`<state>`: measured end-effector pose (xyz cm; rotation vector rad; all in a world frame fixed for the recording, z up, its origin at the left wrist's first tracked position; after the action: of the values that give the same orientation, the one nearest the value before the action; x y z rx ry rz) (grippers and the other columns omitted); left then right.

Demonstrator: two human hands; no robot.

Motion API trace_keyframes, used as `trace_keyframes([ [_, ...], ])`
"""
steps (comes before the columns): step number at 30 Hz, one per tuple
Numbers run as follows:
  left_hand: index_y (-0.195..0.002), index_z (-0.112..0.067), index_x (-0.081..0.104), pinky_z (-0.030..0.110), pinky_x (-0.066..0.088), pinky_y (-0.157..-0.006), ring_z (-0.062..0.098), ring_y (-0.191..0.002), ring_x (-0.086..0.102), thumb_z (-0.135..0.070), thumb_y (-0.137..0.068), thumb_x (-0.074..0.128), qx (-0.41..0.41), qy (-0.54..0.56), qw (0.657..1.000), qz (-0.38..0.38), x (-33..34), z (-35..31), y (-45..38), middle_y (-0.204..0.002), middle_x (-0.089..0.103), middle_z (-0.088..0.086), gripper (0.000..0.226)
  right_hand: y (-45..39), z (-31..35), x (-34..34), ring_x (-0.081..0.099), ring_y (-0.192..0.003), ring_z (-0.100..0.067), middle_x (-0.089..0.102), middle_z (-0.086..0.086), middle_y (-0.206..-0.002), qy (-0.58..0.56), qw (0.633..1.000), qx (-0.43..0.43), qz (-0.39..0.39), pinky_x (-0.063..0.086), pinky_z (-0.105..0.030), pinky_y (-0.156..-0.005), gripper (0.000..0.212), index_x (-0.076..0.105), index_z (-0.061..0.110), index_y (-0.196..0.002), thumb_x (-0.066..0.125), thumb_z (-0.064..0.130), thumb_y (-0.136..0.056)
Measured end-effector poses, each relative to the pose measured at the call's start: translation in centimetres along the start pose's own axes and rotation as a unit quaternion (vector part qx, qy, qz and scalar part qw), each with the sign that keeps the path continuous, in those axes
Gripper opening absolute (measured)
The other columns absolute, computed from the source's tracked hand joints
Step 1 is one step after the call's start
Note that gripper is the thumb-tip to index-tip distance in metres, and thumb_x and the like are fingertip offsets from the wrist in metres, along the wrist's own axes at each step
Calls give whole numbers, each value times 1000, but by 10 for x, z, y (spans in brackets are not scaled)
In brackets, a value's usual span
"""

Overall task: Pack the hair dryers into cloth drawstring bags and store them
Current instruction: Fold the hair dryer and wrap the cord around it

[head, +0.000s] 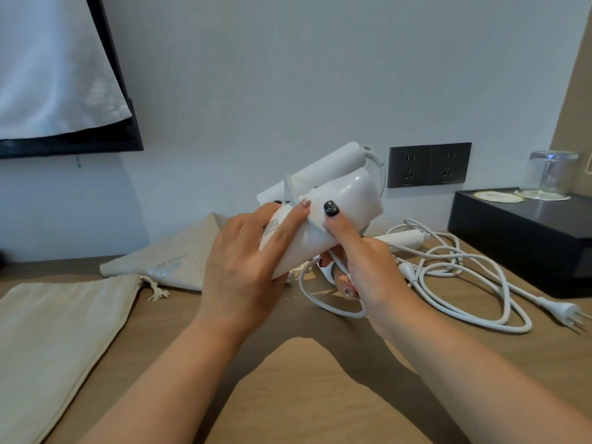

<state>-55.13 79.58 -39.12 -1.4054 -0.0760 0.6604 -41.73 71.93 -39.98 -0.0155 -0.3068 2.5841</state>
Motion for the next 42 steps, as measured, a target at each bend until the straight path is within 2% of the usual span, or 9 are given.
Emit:
trace_keyframes([
  [8,-146,-14,38,46,47,-77,35,-101,57,-25,-74,74,-34,40,996,68,3,-2,2,-124,58,11,82,-1,-10,-7,37,-44,-9,51,-9,-65,-12,997,30,-63,27,-26,-52,69,59,9,-71,56,78,-64],
  [12,-152,-21,16,25,47,-85,4,-110,50,-51,-63,78,-228,158,956,95,2,3,1,-129,41,-5,113,-2,-11,-13,32,-34,-5,50,-3,-60,-103,989,62,-86,22,-18,-37,51,58,12,-82,52,63,-85],
  [16,-150,-34,22,31,56,-81,3,-95,64,-36,-54,91,-426,405,788,183,17,10,16,-124,52,-16,119,-5,-8,-18,34,-46,-8,52,-4,-66,-88,992,27,-83,23,-21,-42,48,60,14,-88,48,60,-89],
  [19,-134,-21,48,36,59,-66,21,-83,71,-40,-47,89,-470,623,596,190,23,1,20,-112,68,8,98,-9,-5,-19,42,-51,-7,52,0,-62,-35,996,-34,-72,32,-22,-48,51,60,16,-81,54,67,-82],
  [21,-125,-22,57,39,61,-65,26,-84,70,-46,-49,90,-462,678,533,208,22,-4,20,-104,69,10,87,-11,-4,-17,52,-63,-14,56,-8,-65,-21,995,-83,-42,43,-29,-60,63,63,17,-77,62,79,-63],
  [29,-124,-14,59,36,56,-73,28,-100,64,-27,-57,80,-444,665,552,237,24,0,30,-107,65,12,71,-12,-6,-10,43,-76,-57,55,-37,-89,-3,979,-192,70,41,-47,-71,56,72,36,-86,68,82,-54],
  [34,-121,-16,62,39,58,-78,20,-94,68,-22,-55,83,-440,652,577,218,23,2,31,-99,71,4,69,-16,-7,-14,62,-76,-9,70,12,-78,78,977,-196,42,54,-31,-72,68,67,30,-86,59,89,-53],
  [37,-117,-16,66,41,57,-83,22,-96,68,-22,-53,86,-443,619,626,172,24,10,31,-102,72,6,68,-15,-7,-15,46,-54,-1,55,16,-54,136,973,-182,30,38,-15,-56,54,62,34,-64,55,87,-58],
  [42,-110,-24,68,26,56,-72,17,-95,70,-35,-45,89,-464,546,687,121,23,16,30,-101,73,1,70,-16,-13,-13,36,-50,-9,40,3,-51,199,968,-153,12,30,-28,-56,67,52,9,-61,45,71,-85],
])
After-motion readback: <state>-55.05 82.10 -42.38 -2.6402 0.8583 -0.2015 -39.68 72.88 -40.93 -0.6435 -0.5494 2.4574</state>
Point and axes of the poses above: each hand's wrist, its own y-axis away from the middle knuckle, its own x-axis out of the palm, z = x × y, the point moved 4 cm from there along -y, towards the middle knuckle
